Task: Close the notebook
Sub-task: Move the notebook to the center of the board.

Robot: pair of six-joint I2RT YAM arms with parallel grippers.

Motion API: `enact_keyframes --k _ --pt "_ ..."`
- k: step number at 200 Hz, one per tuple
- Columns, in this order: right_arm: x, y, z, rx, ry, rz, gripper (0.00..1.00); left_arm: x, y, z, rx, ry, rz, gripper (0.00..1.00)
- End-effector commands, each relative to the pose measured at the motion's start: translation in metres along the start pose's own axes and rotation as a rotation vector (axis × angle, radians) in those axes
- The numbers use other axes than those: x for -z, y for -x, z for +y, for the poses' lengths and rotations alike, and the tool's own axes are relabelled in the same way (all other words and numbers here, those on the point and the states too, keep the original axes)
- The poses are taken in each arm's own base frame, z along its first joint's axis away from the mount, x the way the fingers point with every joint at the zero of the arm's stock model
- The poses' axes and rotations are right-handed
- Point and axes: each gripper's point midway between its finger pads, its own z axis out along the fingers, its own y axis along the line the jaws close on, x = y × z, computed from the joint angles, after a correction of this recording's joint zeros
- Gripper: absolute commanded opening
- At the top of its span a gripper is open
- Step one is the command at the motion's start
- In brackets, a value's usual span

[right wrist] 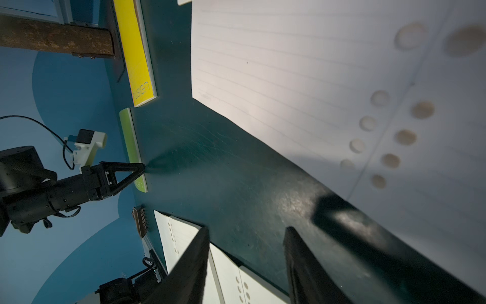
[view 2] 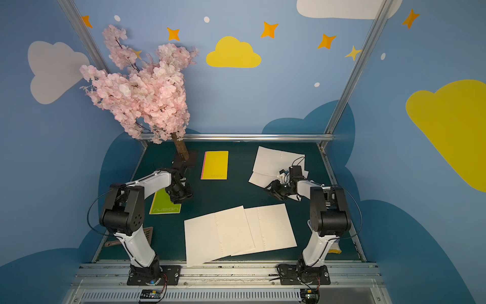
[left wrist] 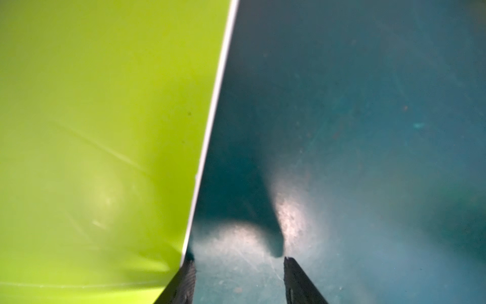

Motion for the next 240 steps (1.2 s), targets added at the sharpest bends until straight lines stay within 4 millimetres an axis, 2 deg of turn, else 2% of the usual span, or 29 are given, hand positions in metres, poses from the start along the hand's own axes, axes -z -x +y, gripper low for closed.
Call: enact_keyframes --k 1,184,240 --pt "0.007 -0.002 0.004 0.012 0.004 -0.004 0.48 -0.006 0.002 0.013 0.007 0.021 0.025 0.56" --pt "0.007 -0.002 0.000 0.001 -0.005 0.001 0.48 -0.017 0.038 0.038 0.052 0.018 0.028 0.54" --pt "0.007 -0.002 0.000 0.001 -0.007 0.000 0.48 -0.015 0.046 0.056 0.077 0.039 0.026 0.54"
